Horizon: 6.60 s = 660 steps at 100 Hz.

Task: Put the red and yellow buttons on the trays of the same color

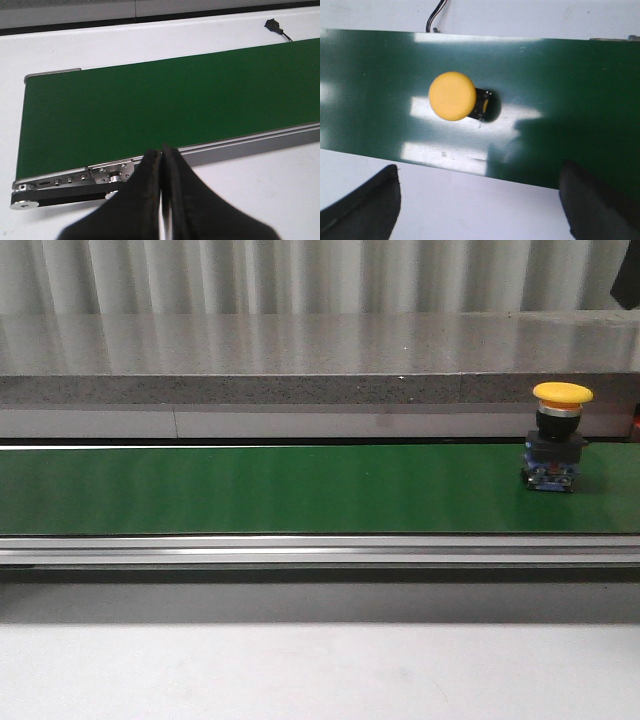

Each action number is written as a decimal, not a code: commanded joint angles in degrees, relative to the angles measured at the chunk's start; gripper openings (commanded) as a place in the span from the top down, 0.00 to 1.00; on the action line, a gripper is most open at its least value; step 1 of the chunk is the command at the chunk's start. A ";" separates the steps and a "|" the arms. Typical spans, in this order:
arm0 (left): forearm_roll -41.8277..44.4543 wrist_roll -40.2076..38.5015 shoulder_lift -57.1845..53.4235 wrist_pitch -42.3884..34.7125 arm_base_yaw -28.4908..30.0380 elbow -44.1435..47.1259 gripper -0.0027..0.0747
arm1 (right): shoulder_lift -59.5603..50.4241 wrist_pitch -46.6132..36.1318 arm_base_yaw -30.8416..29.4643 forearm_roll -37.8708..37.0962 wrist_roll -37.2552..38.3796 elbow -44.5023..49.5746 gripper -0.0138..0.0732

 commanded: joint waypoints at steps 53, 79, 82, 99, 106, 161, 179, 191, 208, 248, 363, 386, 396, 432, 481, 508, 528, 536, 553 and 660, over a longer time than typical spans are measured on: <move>-0.69 -0.14 0.06 -3.67 -0.53 -1.43 0.99 | 14.69 -1.38 0.98 -4.41 0.17 -8.49 0.11; -0.69 -0.14 0.06 -3.67 -0.53 -1.43 0.99 | 17.37 -3.42 0.98 -5.00 0.29 -8.49 0.43; -0.69 -0.14 0.06 -3.67 -0.53 -1.43 0.99 | 17.42 -3.42 0.98 -5.00 0.37 -8.49 0.50; -0.69 -0.14 0.06 -3.67 -0.53 -1.43 0.99 | 16.90 -4.04 0.98 -5.06 1.21 -8.49 0.70; -0.69 -0.14 0.06 -3.67 -0.53 -1.43 0.99 | 16.10 -4.18 0.98 -5.82 2.08 -8.49 0.70; -0.69 -0.14 0.06 -3.67 -0.53 -1.43 0.99 | 4.50 0.77 -14.33 -16.66 16.12 -5.37 0.70; -0.69 -0.14 0.06 -3.67 -0.53 -1.43 0.99 | 0.07 -3.79 -24.81 -16.72 16.12 2.13 0.70; -0.69 -0.14 0.06 -3.67 -0.53 -1.43 0.99 | -1.47 -7.25 -32.17 -16.78 16.12 6.03 0.70; -0.69 -0.14 0.06 -3.67 -0.53 -1.43 0.99 | -1.44 -13.68 -40.82 -16.37 18.59 10.58 0.70; -0.69 -0.14 0.06 -3.67 -0.53 -1.43 0.99 | 2.62 -28.73 -42.65 -14.17 19.94 18.76 0.70; -0.69 -0.14 0.06 -3.67 -0.53 -1.43 0.99 | -7.20 -29.18 -36.04 -13.44 18.84 18.82 0.34; -0.69 -0.14 0.06 -3.67 -0.53 -1.43 0.99 | -10.50 -26.54 -22.20 -13.44 16.91 18.82 0.72; -0.69 -0.14 0.06 -3.67 -0.53 -1.43 0.99 | -11.59 -26.52 -16.01 -13.65 16.92 18.82 0.89; -0.69 -0.14 0.06 -3.67 -0.53 -1.43 0.99 | -18.27 -27.18 -2.15 -13.72 15.06 18.82 0.92; -0.69 -0.14 0.06 -3.67 -0.53 -1.43 0.99 | -33.66 -34.53 1.83 -14.44 6.41 25.97 0.92; -0.69 -0.14 0.06 -3.67 -0.53 -1.43 0.99 | -42.47 -35.79 1.83 -15.78 4.41 30.22 0.92; -0.69 -0.14 0.06 -3.67 -0.53 -1.43 0.99 | -50.32 -37.52 1.83 -15.78 4.46 34.99 0.92; -0.69 -0.14 0.06 -3.67 -0.53 -1.43 0.99 | -53.78 -37.88 1.83 -15.78 4.46 37.62 0.92; -0.69 -0.14 0.06 -3.67 -0.53 -1.43 0.99 | -60.60 -38.62 1.83 -15.78 4.46 43.99 0.92; -0.69 -0.14 0.16 -3.55 -0.53 -1.43 0.99 | -77.78 -58.62 -2.30 -15.78 7.60 70.04 0.92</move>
